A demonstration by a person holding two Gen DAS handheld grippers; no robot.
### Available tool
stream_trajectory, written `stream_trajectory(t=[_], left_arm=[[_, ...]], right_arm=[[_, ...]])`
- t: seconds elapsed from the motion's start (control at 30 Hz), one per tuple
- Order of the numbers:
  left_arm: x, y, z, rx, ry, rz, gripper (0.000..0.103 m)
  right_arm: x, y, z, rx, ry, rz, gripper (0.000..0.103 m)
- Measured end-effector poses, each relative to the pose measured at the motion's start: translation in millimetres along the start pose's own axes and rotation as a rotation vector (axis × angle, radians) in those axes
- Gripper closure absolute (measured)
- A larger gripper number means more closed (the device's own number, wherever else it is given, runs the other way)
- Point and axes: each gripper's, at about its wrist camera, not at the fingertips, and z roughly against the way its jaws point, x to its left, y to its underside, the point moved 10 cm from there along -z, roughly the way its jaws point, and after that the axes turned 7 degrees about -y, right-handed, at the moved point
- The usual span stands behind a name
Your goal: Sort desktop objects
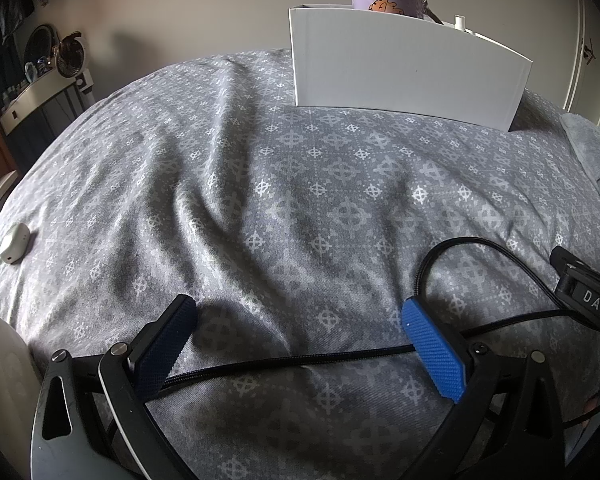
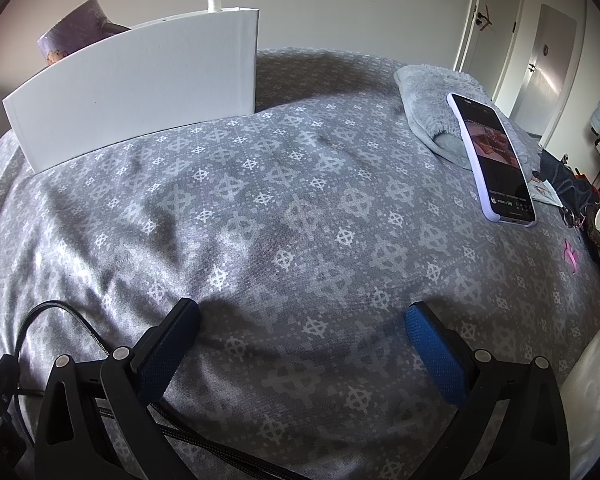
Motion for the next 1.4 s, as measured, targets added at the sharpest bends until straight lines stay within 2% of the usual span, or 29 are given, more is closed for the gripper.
stream_trajectory(t=[0.17, 0.33, 1.4], left_arm=[[-0.3, 0.2, 0.3, 0.0, 0.0, 0.0, 0.0], [0.3, -0.2, -0.4, 0.0, 0.0, 0.0, 0.0], [0.4, -0.2, -0.3, 0.0, 0.002, 0.0, 0.0]], right_arm=[[-2.9, 0.2, 1.9, -0.006, 0.024, -0.011, 0.0], [-3.8, 1.0, 3.8, -0.004, -0.001, -0.032, 0.0], [-3.6, 1.8, 4.7, -0.006, 0.003, -0.028, 0.0]])
